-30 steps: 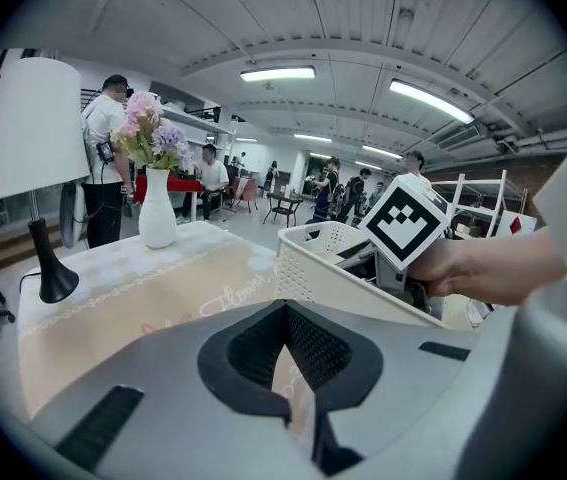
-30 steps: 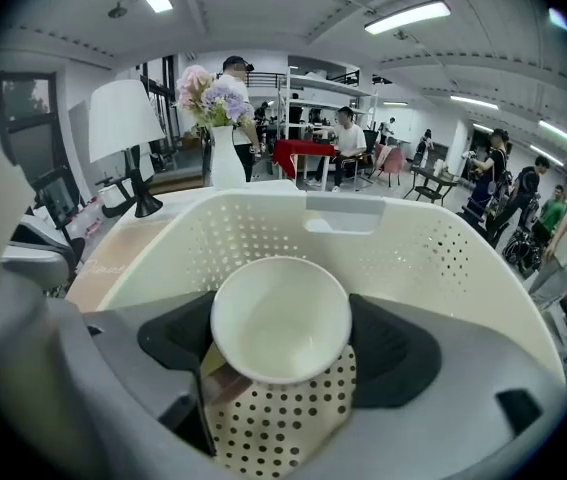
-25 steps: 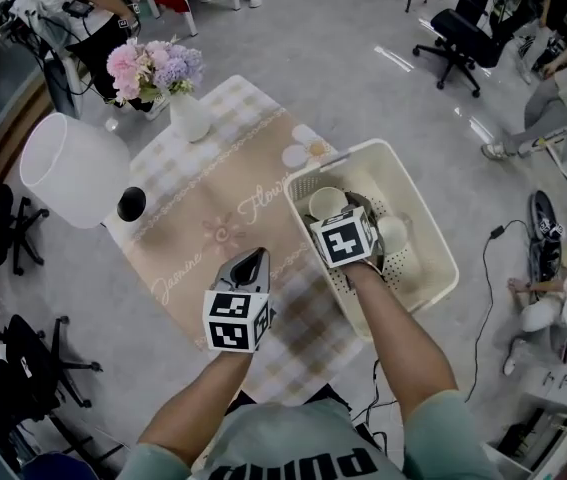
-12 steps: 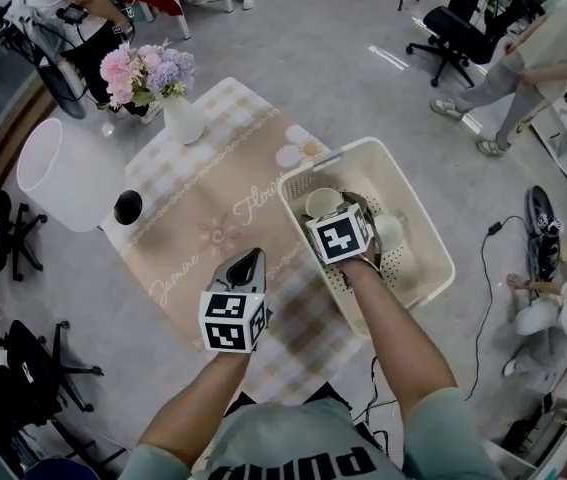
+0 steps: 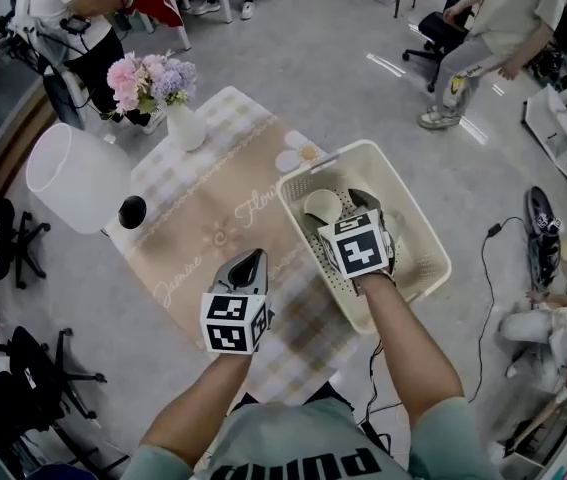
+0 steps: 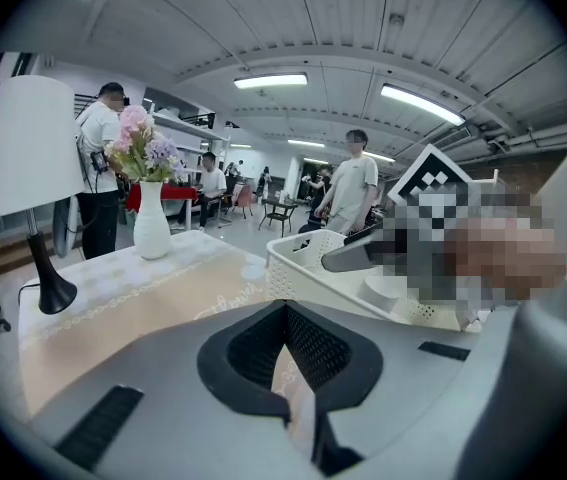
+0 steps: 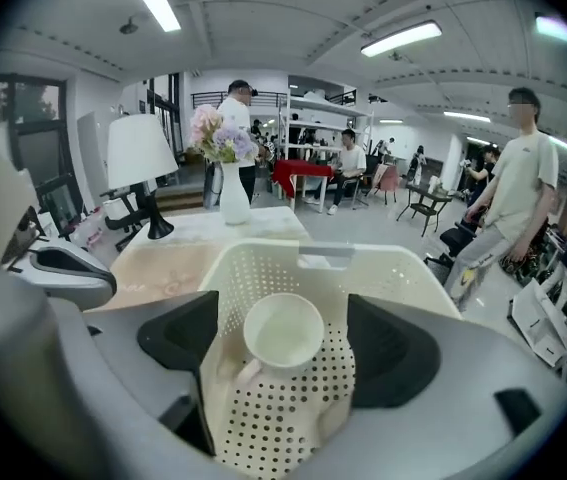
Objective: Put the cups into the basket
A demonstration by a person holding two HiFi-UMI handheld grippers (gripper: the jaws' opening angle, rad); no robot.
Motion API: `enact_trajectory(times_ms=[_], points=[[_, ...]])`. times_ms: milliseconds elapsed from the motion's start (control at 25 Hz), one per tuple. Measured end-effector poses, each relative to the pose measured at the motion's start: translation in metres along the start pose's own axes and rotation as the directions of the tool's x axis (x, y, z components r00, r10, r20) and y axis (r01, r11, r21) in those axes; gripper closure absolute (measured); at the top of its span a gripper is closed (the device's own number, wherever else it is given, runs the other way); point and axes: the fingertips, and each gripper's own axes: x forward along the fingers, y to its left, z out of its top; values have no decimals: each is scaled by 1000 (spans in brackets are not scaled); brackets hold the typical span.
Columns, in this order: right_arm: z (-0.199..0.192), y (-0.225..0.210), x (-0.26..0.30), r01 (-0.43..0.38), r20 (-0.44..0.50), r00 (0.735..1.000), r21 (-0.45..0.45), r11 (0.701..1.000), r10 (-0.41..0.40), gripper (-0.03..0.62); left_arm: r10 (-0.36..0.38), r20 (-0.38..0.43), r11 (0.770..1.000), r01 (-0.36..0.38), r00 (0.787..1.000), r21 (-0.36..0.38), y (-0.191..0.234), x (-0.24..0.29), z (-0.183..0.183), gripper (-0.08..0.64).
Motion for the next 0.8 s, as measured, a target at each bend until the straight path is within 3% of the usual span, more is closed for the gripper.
enact_trajectory(times_ms=[320, 800], points=[[7, 22, -65, 8, 148, 989, 14, 1000, -10, 202, 5, 68, 1000, -5, 998, 7, -6, -26, 13, 558], [-19, 73, -123, -19, 206, 978, 32, 999, 12, 204, -8, 114, 1000, 5, 993, 22, -28, -73, 9, 554]])
